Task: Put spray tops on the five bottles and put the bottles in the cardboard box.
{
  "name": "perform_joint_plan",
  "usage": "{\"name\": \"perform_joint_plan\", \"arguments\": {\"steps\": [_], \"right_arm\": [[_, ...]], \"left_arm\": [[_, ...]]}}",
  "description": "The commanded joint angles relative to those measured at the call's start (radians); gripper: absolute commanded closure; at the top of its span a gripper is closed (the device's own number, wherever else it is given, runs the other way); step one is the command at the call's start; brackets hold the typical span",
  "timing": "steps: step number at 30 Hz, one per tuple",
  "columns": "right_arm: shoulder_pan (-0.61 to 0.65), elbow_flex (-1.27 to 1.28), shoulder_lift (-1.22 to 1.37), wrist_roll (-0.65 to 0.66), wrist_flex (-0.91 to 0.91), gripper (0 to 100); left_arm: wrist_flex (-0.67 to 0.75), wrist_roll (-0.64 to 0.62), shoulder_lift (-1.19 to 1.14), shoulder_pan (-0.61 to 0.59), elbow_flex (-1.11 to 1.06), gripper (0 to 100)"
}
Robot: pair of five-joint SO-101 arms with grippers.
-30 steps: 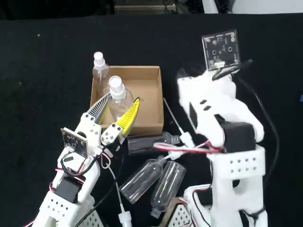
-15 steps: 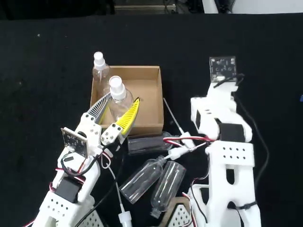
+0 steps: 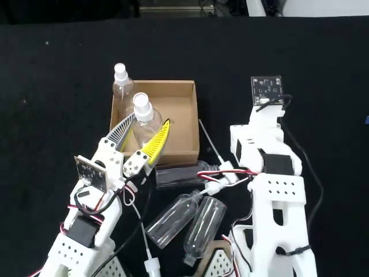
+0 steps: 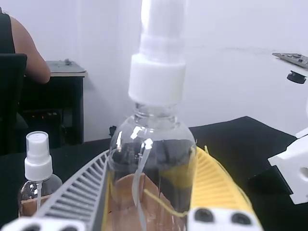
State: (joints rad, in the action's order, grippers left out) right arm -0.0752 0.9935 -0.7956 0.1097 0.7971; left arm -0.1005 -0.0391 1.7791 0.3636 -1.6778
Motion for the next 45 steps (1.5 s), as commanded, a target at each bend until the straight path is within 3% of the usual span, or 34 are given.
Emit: {"name": "perform_joint_plan", "arguments": {"steps": [1, 9, 23, 32, 45], "right_arm": [[-0.012, -0.016, -0.016, 0.009, -0.026, 98.3], [-0.012, -0.013, -0.016, 0.009, -0.037, 98.3], [-0.005, 0.266, -0.016, -0.071, -0.402, 98.3], [-0.003, 0.337, -0.016, -0.071, -0.497, 98.3], [-0.003, 0.34, -0.013, -0.063, -0.497, 98.3]], "left_arm": [[-0.06, 0.005, 0.005, 0.008, -0.024, 97], [-0.081, 0.003, -0.003, 0.01, -0.024, 97], [-0.04, 0.005, -0.005, 0.007, -0.024, 97], [0.23, 0.005, -0.071, -0.133, -0.027, 97], [0.675, 0.005, -0.704, -0.151, 0.079, 97]]}}
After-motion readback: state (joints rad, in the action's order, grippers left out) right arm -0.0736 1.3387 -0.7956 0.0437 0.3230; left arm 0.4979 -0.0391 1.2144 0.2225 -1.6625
